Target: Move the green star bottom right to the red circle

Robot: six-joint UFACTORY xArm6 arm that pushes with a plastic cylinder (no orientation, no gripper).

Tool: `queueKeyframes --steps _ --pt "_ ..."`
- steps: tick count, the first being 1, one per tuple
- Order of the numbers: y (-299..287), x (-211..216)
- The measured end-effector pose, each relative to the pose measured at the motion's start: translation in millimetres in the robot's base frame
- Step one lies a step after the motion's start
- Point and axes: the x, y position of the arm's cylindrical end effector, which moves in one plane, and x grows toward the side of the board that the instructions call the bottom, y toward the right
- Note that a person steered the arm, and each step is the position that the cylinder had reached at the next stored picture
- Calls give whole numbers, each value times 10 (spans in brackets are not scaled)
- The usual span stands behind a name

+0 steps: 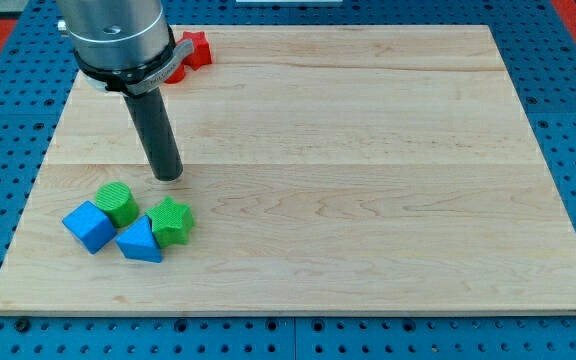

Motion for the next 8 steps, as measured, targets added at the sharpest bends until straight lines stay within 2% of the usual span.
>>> queueKeyframes --steps 3,4,5,6,7,8 --pt "-63 -75" --pt "-383 -225" --pt "-1012 -363" --pt "-1040 -73" --pt "-1080 -82" --pt "-1381 230"
